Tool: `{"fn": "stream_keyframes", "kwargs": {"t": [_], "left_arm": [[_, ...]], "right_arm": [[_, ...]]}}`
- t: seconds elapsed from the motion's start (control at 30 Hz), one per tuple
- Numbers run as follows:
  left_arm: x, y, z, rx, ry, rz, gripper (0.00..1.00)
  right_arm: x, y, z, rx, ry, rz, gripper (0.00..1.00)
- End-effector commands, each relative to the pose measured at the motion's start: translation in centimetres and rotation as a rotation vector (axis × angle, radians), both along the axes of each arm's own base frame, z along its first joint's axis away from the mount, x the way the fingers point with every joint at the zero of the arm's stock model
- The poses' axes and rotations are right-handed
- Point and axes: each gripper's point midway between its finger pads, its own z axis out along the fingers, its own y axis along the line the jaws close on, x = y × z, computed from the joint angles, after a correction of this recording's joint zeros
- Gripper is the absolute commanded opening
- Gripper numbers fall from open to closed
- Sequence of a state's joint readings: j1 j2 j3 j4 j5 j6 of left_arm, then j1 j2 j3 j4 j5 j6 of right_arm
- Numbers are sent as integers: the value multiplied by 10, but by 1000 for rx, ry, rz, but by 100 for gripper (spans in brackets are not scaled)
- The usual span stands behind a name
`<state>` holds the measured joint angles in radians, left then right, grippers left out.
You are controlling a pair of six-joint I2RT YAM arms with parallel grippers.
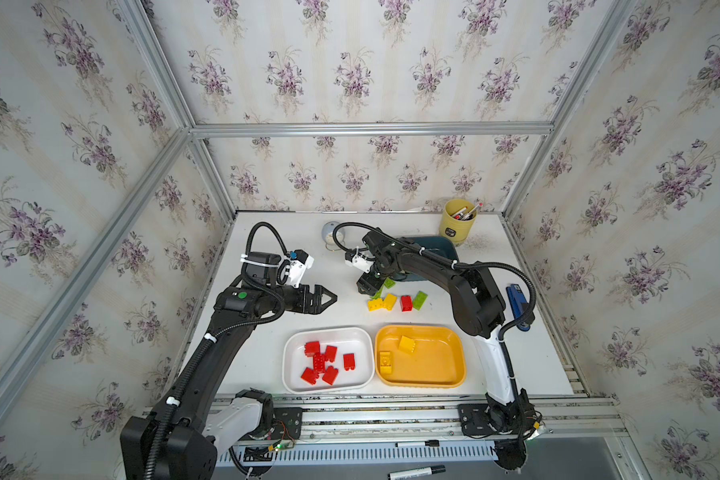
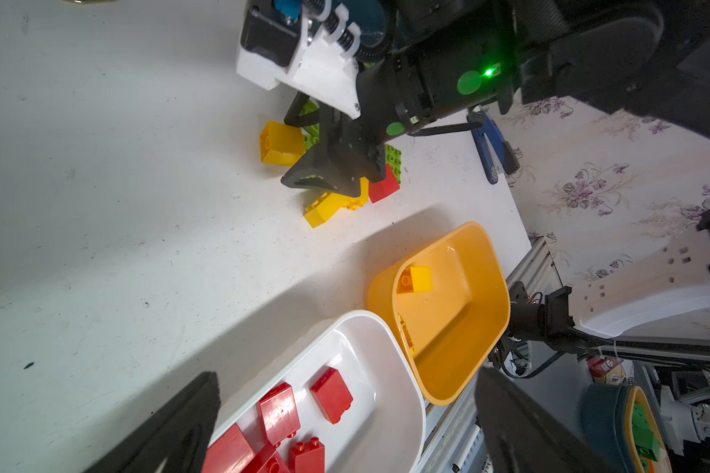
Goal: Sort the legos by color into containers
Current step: 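Lower the right gripper onto a yellow brick and grasp while the left arm withdraws, then carry the yellow brick with the right gripper over the yellow tray, then release the yellow brick into the yellow tray and return the right gripper to the pile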
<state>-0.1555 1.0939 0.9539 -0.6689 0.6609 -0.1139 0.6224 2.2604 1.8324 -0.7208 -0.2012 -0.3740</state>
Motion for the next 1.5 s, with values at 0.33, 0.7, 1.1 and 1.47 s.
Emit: {"fn": "stream_keyframes", "kwargs": {"t": [0.33,0.7,1.1,1.47], "left_arm": [[3,-4,5,-40,-9,-18,99],[2,-8,8,-66,-5,-37,99],[8,-11,7,-78,7,-45,99],[9,-12,7,-85,14,-46,99]], "right_arm": [[4,9,-10,-78,-5,56,32],[-62,-8,97,141,-27,49,19],[-217,-76,79,100,105,143,20],[-236,-89,45,-2,70,275,57]]}}
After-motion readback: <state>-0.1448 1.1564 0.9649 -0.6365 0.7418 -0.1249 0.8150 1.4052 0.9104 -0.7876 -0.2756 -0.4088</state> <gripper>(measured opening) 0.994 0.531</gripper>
